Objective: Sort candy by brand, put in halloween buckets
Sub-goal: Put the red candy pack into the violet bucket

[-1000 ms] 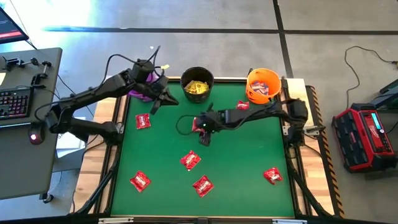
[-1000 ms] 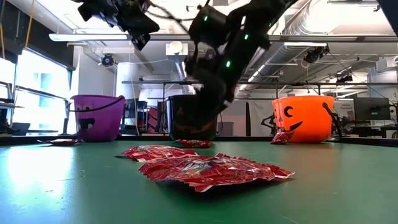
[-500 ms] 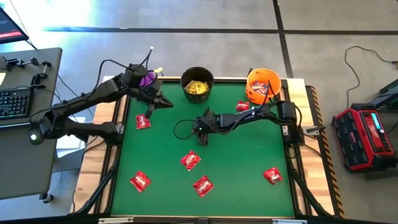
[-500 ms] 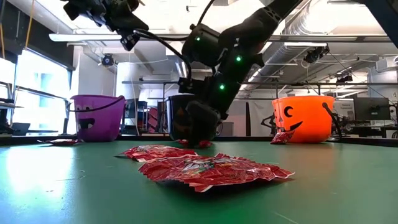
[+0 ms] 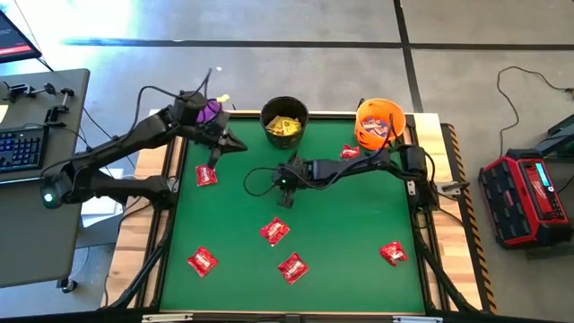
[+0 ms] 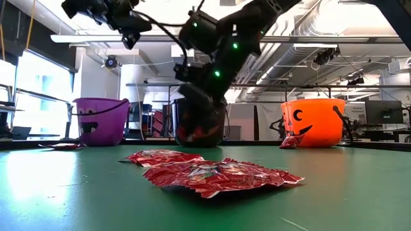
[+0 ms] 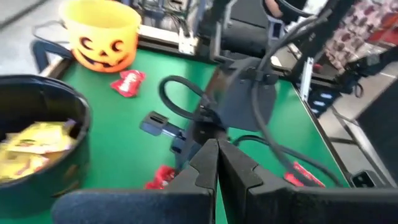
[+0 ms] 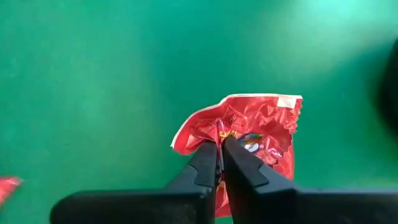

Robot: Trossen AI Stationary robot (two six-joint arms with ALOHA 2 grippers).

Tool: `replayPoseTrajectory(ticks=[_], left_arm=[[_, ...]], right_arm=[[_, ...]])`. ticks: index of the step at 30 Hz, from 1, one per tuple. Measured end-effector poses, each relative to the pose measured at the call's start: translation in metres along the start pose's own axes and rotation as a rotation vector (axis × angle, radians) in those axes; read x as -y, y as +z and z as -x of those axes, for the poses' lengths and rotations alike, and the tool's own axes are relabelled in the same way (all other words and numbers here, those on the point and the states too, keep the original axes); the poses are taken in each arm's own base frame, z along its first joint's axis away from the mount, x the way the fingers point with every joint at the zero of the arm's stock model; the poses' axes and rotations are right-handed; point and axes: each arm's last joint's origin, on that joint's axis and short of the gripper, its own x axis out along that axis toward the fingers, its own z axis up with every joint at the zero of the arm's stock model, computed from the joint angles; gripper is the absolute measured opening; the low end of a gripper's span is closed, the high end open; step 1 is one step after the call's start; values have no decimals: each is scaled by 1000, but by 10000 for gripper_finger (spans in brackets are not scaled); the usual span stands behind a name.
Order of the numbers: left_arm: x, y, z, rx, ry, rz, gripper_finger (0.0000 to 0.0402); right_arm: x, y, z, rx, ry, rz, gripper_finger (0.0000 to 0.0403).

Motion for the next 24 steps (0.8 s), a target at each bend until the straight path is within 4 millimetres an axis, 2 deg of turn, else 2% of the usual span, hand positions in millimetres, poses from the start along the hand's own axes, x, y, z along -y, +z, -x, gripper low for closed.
replayPoseTrajectory(ticks=[7, 13, 20, 24], left_arm=[[6, 5, 35, 103, 87, -11, 1], [17, 7, 59, 178, 139, -9, 0], [31, 2, 84, 224, 230, -20, 0], [35, -10, 94, 147, 379, -97, 4]], right_arm=[[9, 43, 20, 122, 74, -34, 2], [27, 96, 49, 323, 68, -49, 1], [44, 149, 47, 474, 147, -103, 0], [49, 169, 64, 531, 184, -103, 0]])
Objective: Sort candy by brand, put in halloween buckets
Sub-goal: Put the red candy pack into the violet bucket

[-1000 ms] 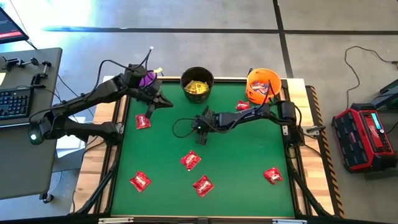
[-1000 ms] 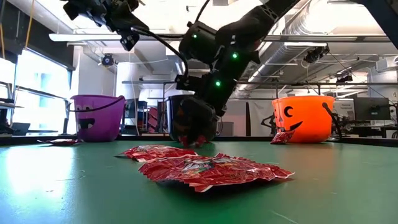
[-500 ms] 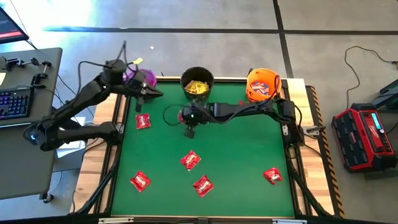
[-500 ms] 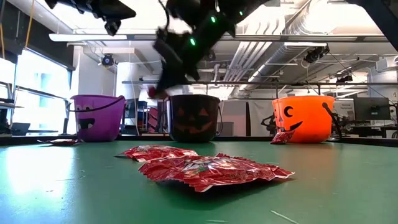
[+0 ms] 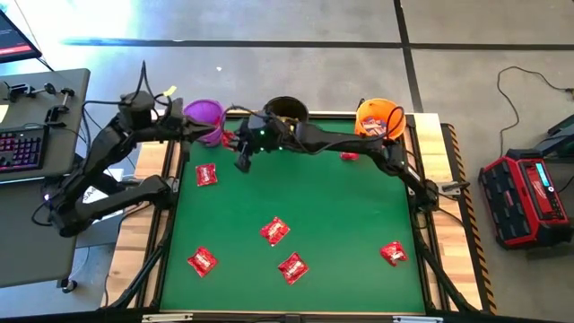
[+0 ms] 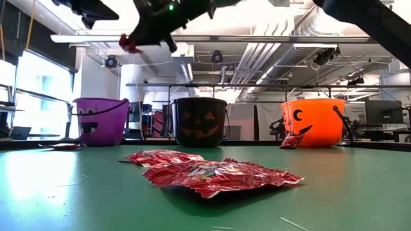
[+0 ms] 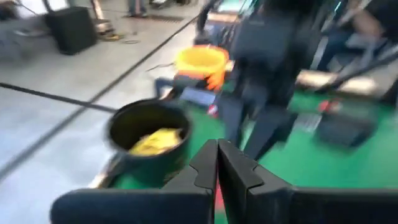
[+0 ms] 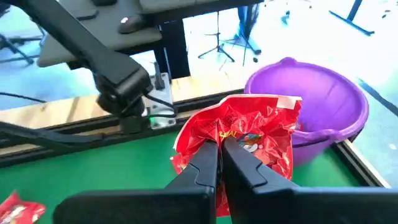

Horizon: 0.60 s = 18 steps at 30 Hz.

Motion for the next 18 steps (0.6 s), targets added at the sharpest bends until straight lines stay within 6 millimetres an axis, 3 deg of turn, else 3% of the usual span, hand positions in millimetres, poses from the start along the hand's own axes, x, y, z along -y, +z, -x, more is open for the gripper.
replayPoseTrajectory(ticks=[7, 18], left_arm=[[6, -8, 9, -63, 46, -193, 58], [15, -7, -3, -74, -93, -286, 176]], right_arm=[[10, 21, 12, 24, 107, -40, 0], [14, 31, 19, 27, 314, -118, 0]])
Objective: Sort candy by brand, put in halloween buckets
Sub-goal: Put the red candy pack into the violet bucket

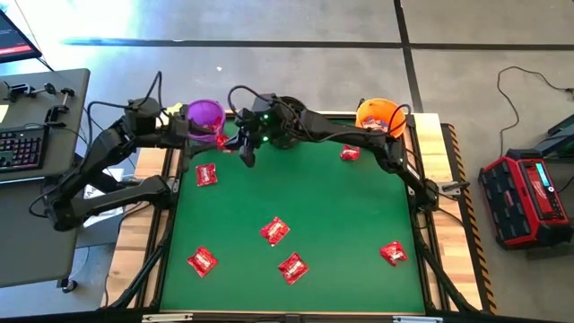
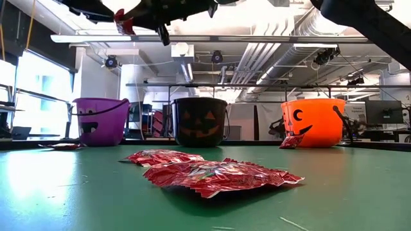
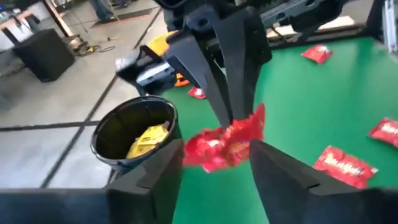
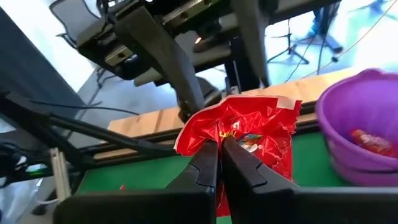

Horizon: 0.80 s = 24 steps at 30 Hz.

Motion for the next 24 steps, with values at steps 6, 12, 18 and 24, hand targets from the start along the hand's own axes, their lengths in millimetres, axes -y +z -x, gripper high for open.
replayPoseTrajectory(ticks=[6, 12, 18, 24], left_arm=[[3, 0, -5, -21, -14, -96, 199], [8, 1, -8, -22, -86, -161, 188], [9, 1, -13, -31, -112, -165, 130], [10, 1, -13, -39, -105, -168, 55]], right_arm=[[-1, -1, -1, -5, 22, -20, 0], [-2, 1, -1, 8, 47, -45, 0], [-3, 2, -1, 11, 60, -61, 0], [-3, 2, -1, 13, 59, -66, 0]])
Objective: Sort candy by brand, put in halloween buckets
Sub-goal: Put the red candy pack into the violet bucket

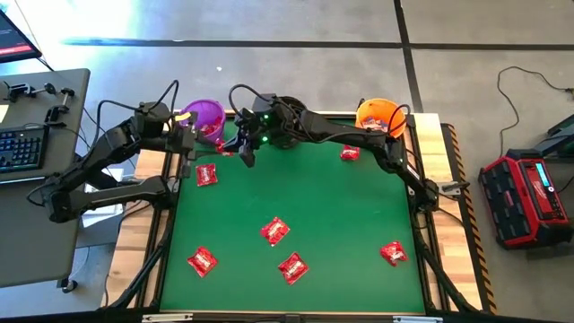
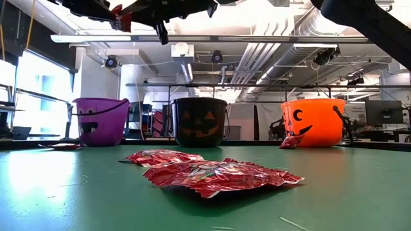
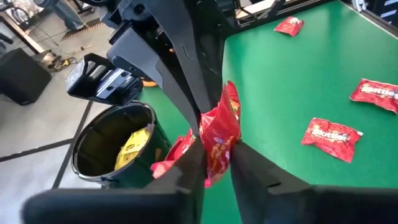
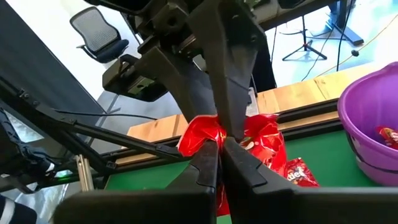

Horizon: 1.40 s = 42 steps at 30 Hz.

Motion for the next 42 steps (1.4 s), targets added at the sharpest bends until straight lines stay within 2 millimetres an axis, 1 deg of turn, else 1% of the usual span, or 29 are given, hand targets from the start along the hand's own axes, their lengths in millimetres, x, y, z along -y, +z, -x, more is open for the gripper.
replayPoseTrajectory(ticks=[3, 5, 7, 10, 13, 15, 19, 23, 27, 32, 36, 39, 42], left_arm=[[0, 0, 0, -12, 20, -4, 30], [-1, -1, 0, -23, 31, -7, 21], [-1, -1, 0, -30, 33, -5, 18], [0, -2, 0, -44, 38, -2, 17], [-2, -4, 1, -98, 100, -1, 16], [-3, -6, 1, -146, 159, 8, 16], [-8, -11, -1, -266, 290, 77, 15], [-14, -25, -8, -473, 399, 214, 15], [-27, -43, -22, -667, 481, 377, 15], [-52, -62, -40, -761, 558, 529, 15], [-73, -79, -50, -838, 597, 624, 15], [-86, -97, -58, -913, 586, 697, 15], [-95, -109, -65, -932, 556, 778, 16]], right_arm=[[0, 0, 0, 2, -6, -6, 5], [1, 0, 0, 5, -18, -12, 15], [1, 0, 0, 2, -21, -12, 32], [1, -1, 0, -7, -24, -19, 68], [5, 2, 6, -14, -42, -46, 107], [7, 6, 14, -15, -63, -53, 129], [11, 15, 30, -3, -122, -61, 159], [20, 16, 36, -18, -148, -79, 167], [23, 15, 38, -29, -179, -87, 165], [25, 14, 39, -39, -213, -76, 165], [25, 13, 39, -47, -215, -79, 165], [25, 12, 39, -61, -218, -85, 165], [24, 11, 39, -66, -218, -86, 165]])
